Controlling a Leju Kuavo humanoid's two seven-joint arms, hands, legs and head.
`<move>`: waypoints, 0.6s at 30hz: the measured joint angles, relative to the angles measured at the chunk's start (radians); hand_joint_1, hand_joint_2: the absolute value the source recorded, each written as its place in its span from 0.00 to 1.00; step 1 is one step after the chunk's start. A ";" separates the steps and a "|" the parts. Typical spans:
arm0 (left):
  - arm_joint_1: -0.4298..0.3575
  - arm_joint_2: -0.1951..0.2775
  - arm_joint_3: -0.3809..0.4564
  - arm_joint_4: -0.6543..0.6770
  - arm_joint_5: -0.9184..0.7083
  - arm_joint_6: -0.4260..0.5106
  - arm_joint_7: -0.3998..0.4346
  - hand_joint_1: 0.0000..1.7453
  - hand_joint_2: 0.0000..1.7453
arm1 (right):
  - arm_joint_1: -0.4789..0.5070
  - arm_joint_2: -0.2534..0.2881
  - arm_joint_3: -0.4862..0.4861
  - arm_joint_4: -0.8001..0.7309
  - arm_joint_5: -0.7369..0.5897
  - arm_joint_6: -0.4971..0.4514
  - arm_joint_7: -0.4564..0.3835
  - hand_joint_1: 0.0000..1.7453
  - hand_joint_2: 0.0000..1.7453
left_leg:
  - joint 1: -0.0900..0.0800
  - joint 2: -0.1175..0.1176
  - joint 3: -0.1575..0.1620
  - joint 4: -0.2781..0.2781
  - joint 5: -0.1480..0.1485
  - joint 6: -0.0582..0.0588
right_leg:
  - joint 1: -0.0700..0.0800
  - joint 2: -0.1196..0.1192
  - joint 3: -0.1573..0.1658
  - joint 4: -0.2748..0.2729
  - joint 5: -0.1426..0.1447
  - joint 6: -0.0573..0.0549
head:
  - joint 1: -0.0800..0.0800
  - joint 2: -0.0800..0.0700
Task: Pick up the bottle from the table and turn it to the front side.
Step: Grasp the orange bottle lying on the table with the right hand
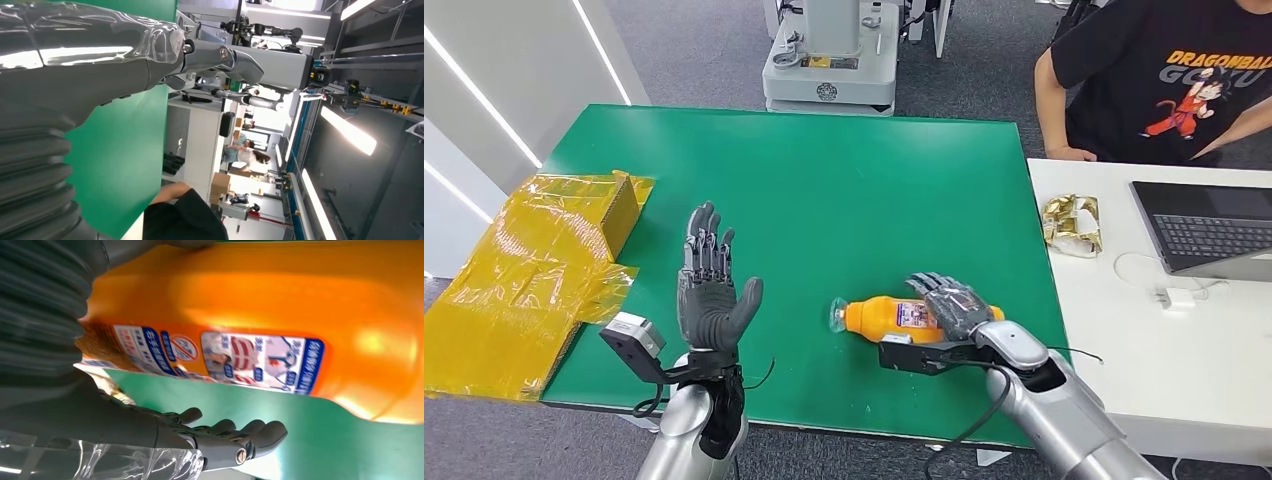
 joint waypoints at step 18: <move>0.032 0.015 0.003 -0.029 0.003 0.044 0.000 0.00 1.00 | -0.049 -0.015 0.014 0.000 0.017 0.017 0.094 0.00 1.00 | 0.000 0.000 0.000 0.000 0.000 0.000 | 0.000 0.000 0.000 0.000 0.000 0.000 | 0.000 0.000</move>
